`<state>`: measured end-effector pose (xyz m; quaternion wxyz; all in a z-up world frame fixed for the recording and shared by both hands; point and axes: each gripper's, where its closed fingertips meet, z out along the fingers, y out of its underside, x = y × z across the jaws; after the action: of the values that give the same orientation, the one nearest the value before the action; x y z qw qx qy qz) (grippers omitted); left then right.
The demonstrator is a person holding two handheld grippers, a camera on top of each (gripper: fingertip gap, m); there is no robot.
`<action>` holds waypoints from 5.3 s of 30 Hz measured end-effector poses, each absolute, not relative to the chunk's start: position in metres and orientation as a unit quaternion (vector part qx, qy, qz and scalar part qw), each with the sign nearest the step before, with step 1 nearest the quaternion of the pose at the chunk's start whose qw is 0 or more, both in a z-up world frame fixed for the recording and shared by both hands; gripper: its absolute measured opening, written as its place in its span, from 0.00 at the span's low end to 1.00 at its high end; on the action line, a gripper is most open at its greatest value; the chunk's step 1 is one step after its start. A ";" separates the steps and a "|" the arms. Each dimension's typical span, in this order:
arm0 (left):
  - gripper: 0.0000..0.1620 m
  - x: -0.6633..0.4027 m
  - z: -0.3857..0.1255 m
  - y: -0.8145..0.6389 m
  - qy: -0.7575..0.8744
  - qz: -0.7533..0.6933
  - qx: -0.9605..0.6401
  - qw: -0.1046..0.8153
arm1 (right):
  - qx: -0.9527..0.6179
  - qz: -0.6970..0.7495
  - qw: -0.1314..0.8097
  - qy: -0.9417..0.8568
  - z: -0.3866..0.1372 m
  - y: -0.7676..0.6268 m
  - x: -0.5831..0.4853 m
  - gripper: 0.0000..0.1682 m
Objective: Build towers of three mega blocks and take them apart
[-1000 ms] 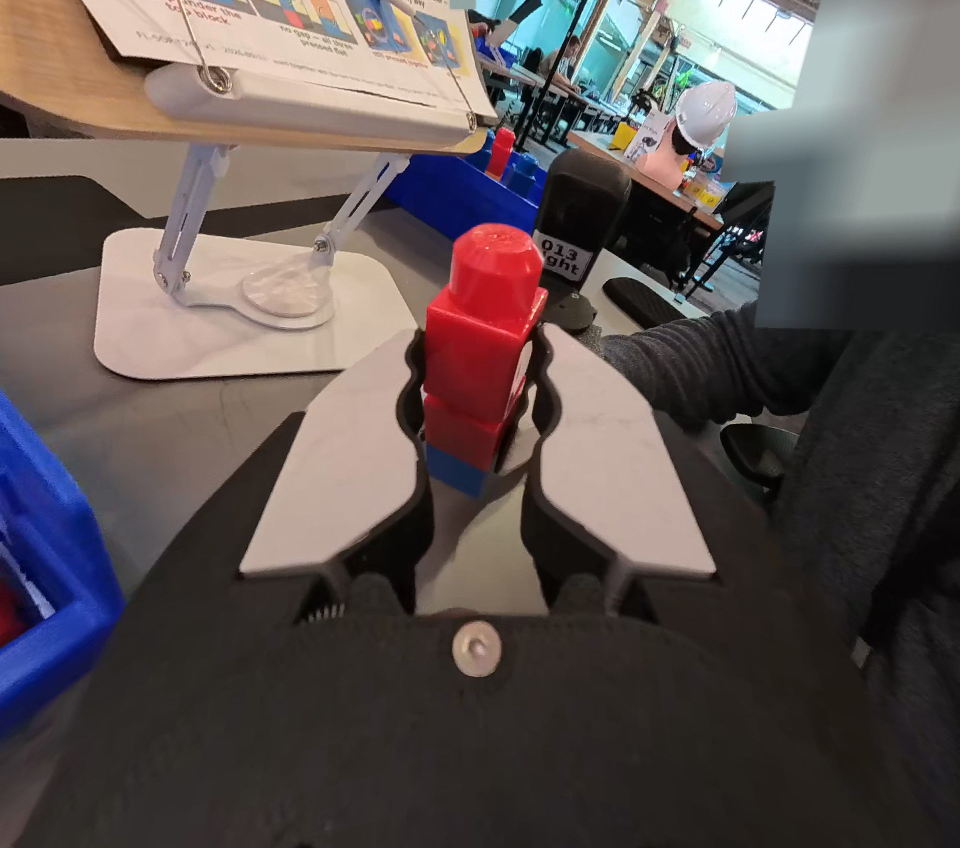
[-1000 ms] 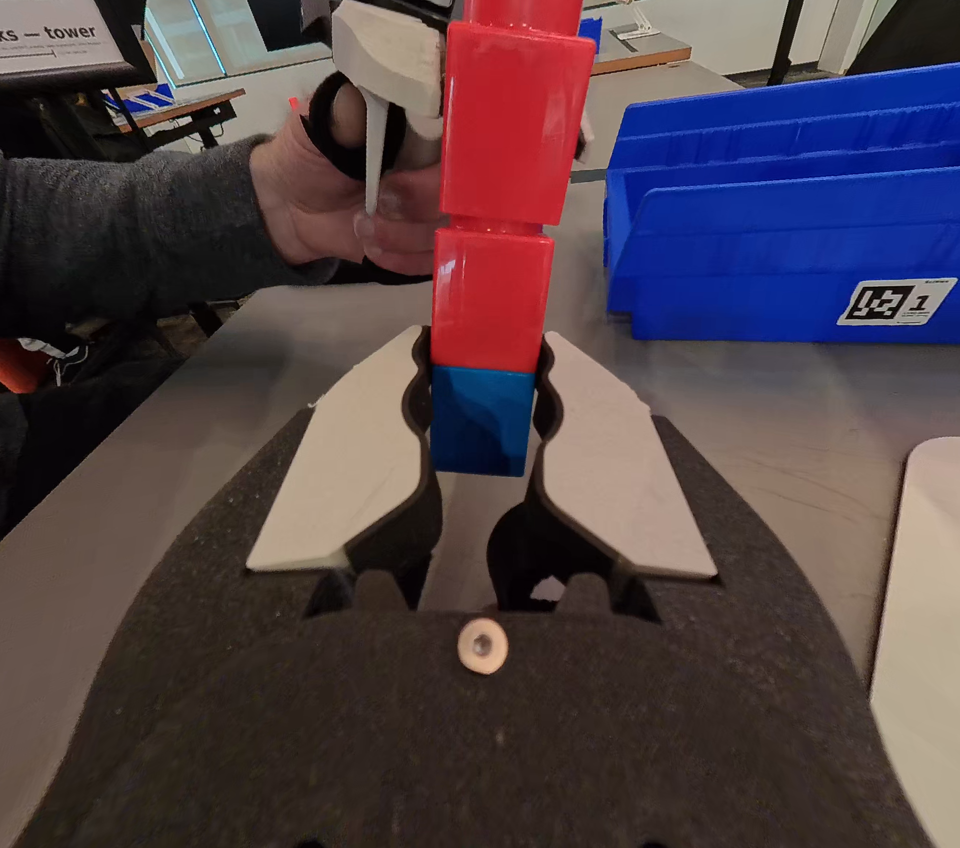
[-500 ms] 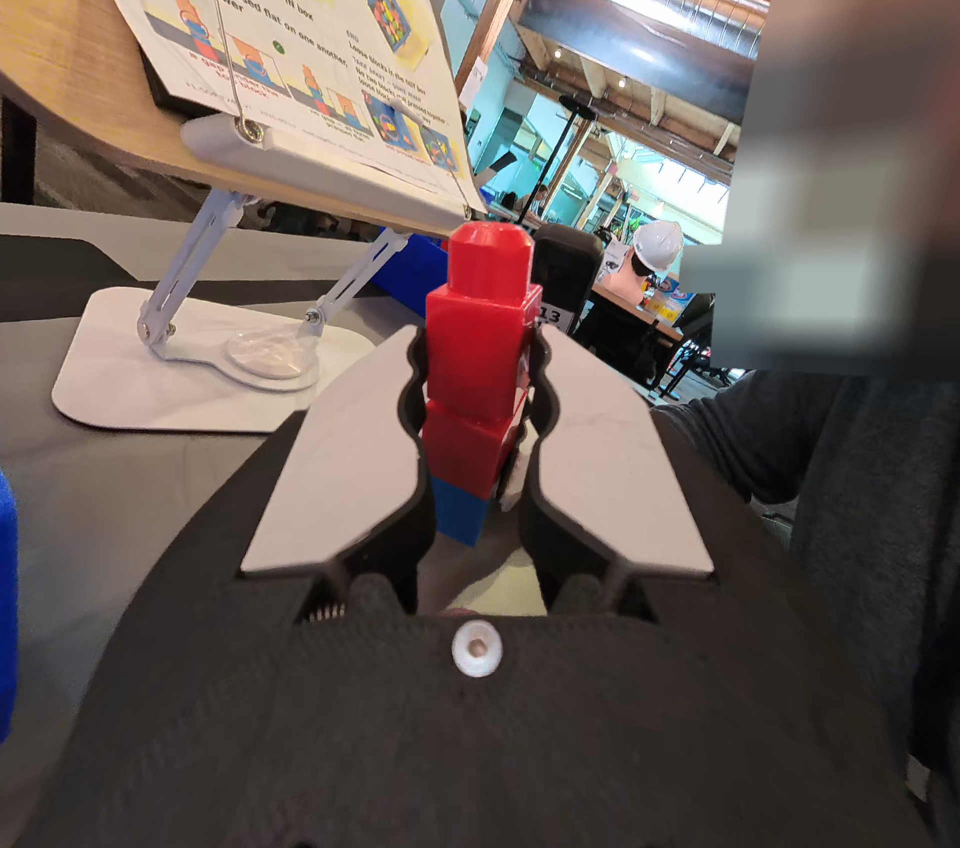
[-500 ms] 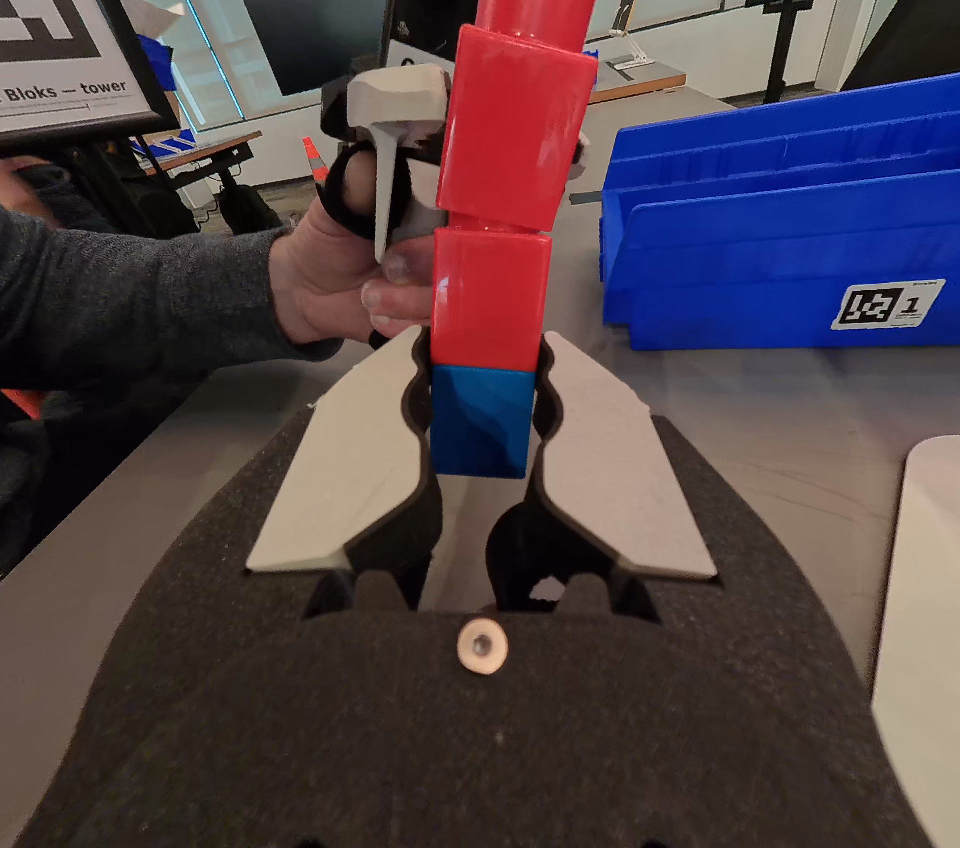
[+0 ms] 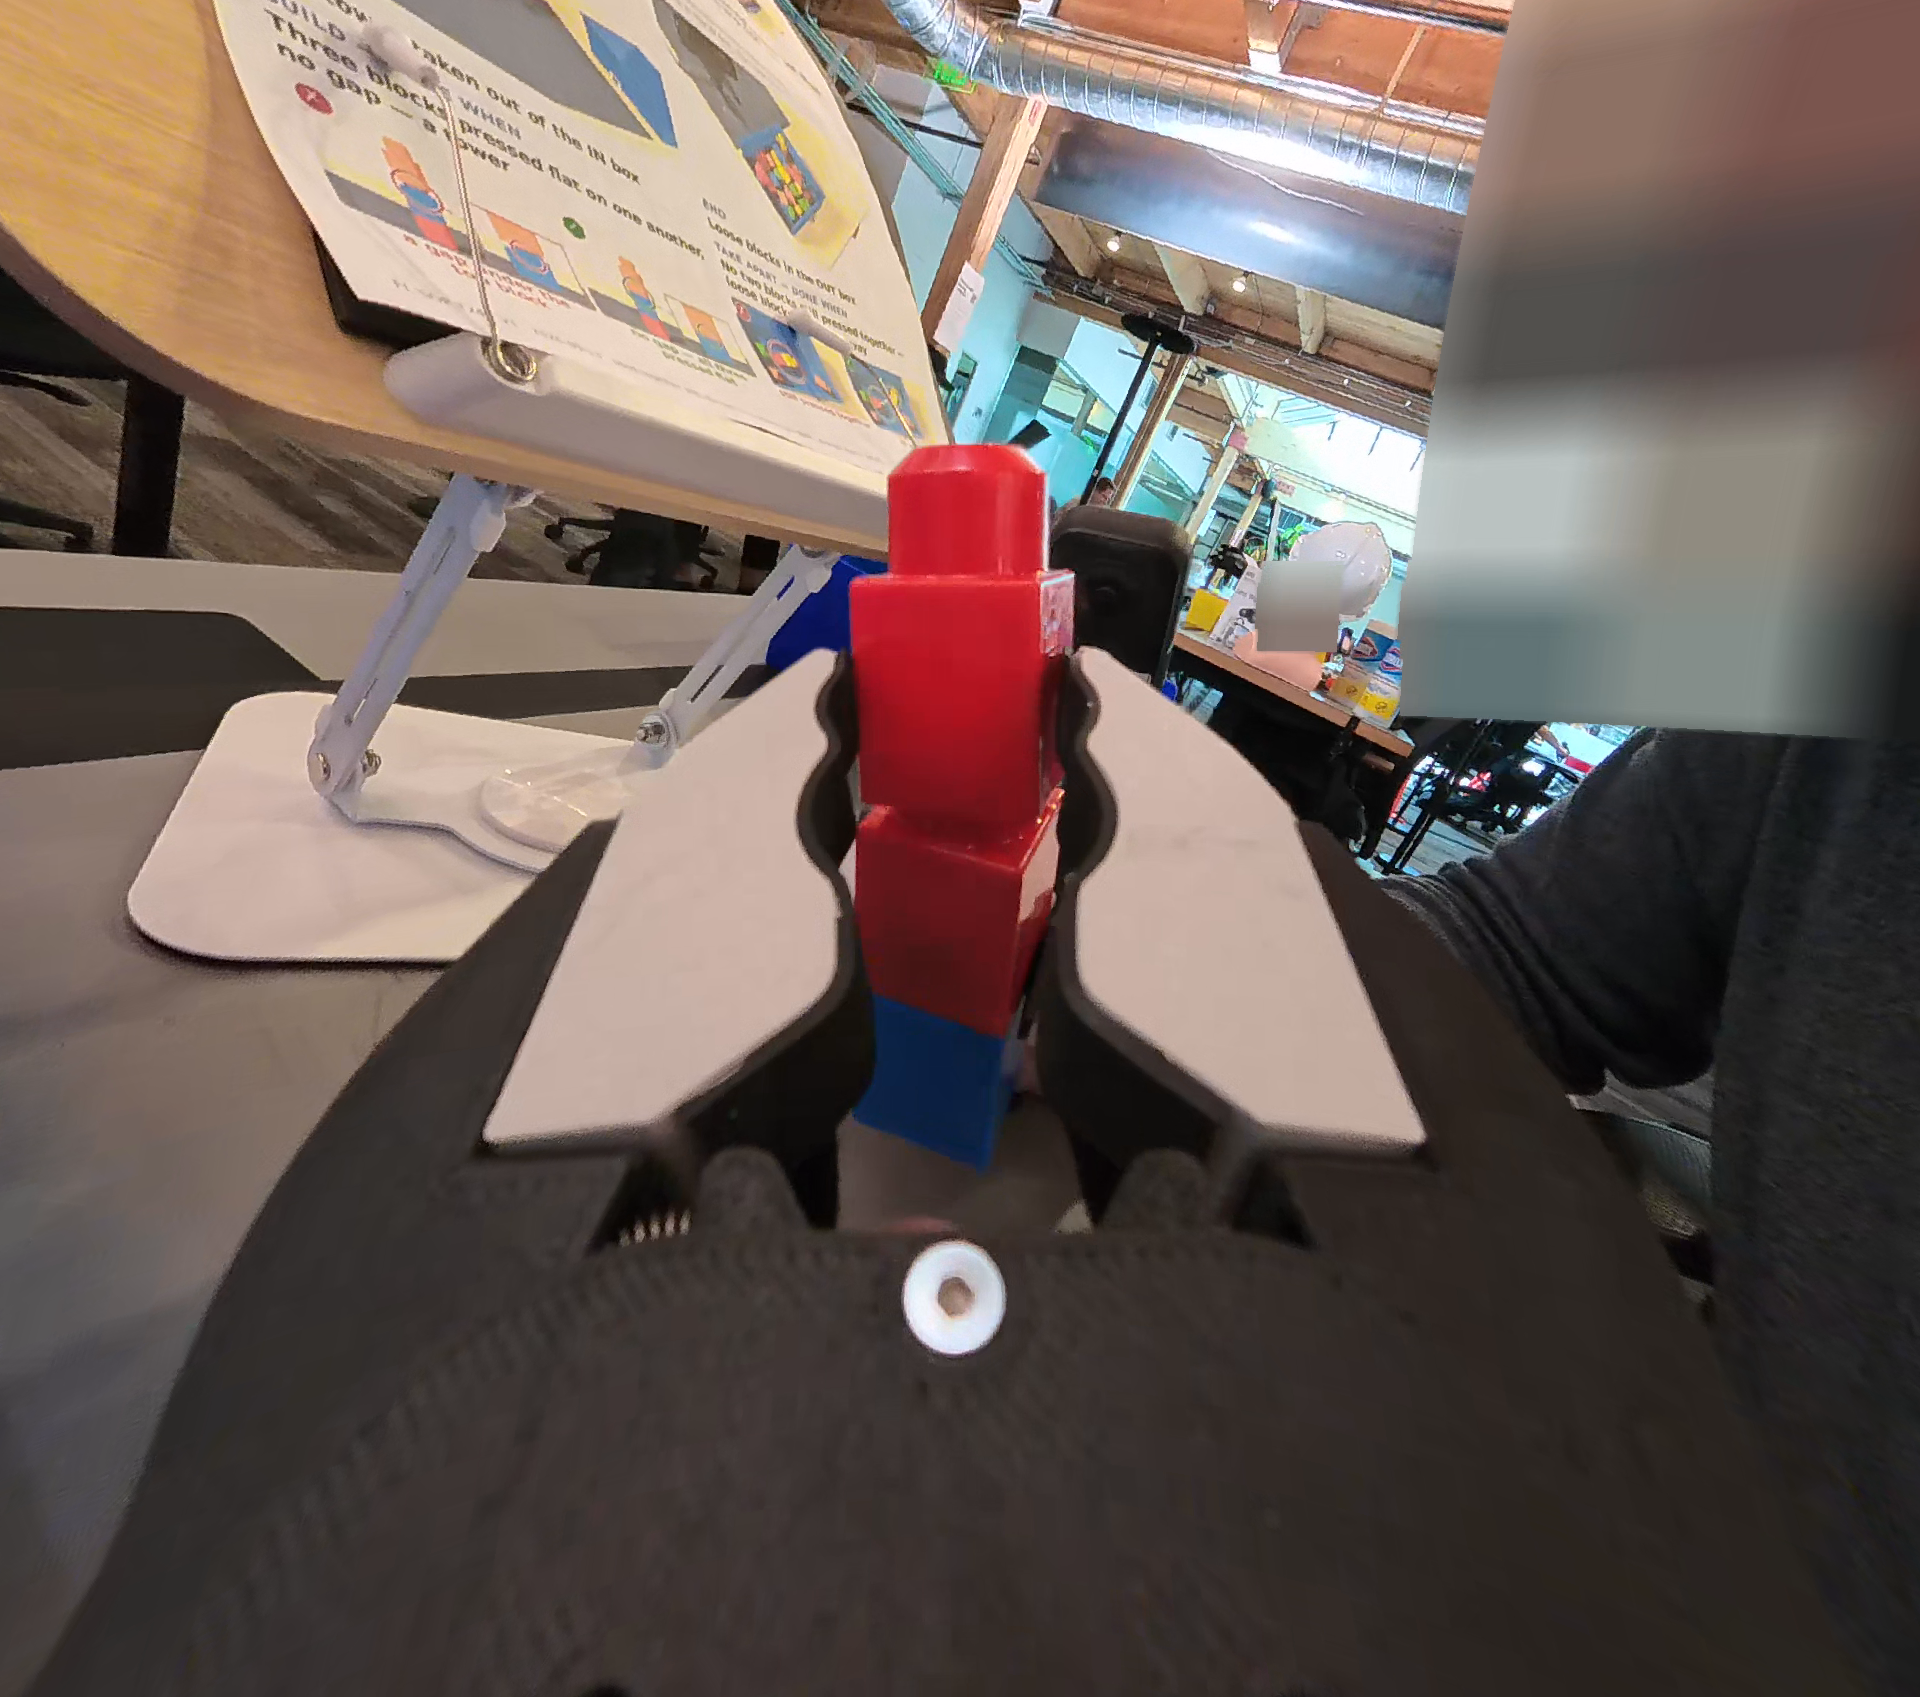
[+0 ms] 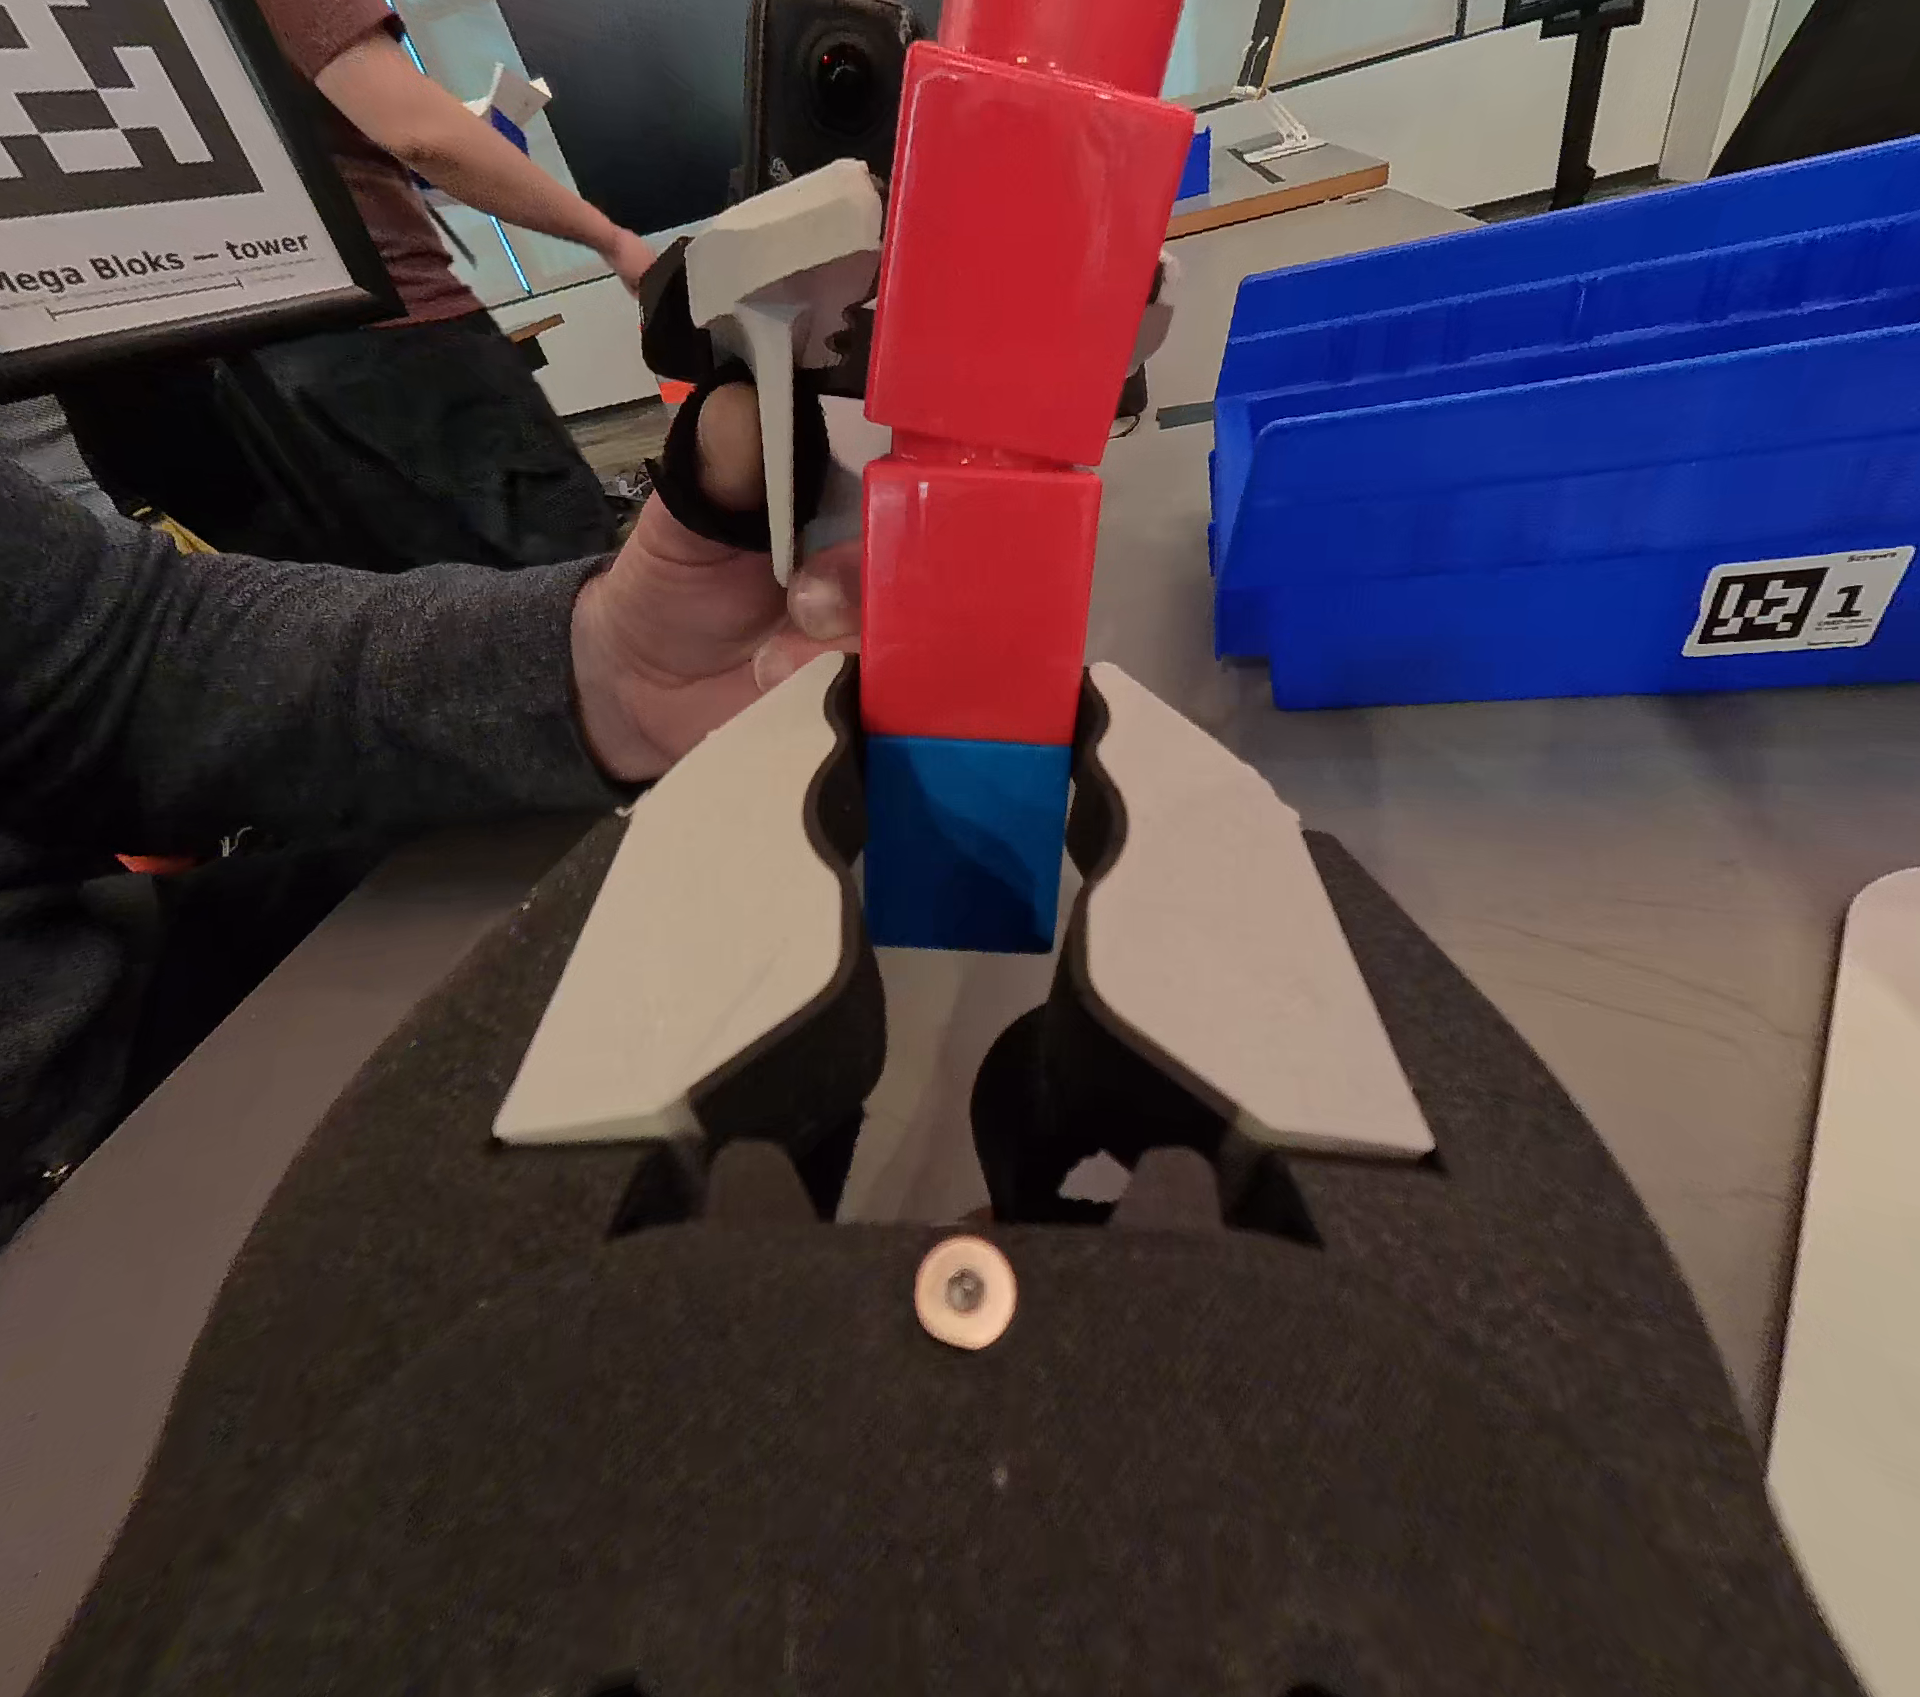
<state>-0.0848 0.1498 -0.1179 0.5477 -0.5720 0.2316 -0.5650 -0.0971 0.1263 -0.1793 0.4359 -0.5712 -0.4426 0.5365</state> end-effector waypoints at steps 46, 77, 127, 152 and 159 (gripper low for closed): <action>0.21 -0.088 -0.125 0.143 0.316 -0.566 -0.579 0.495 | -0.566 0.548 0.421 -0.450 -0.180 0.124 -0.098 0.21; 0.23 -0.073 -0.142 0.143 0.280 -0.595 -0.572 0.490 | -0.573 0.558 0.395 -0.452 -0.183 0.123 -0.101 0.21; 0.07 -0.056 -0.126 0.096 0.454 -0.478 -0.554 0.508 | -0.607 0.400 0.510 -0.460 -0.039 0.111 0.040 0.20; 0.02 -0.026 -0.159 0.128 0.389 -0.478 -0.618 0.488 | -0.843 -0.005 0.528 -0.104 -0.153 0.194 0.403 0.20; 0.03 -0.027 -0.163 0.131 0.383 -0.480 -0.623 0.484 | -0.858 -0.016 0.508 -0.079 -0.175 0.208 0.413 0.21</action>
<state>-0.0269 0.1306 -0.1630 0.4843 -0.6232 0.3834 -0.4797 0.4135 0.2081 -0.1748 0.5076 -0.8578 -0.0791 -0.0163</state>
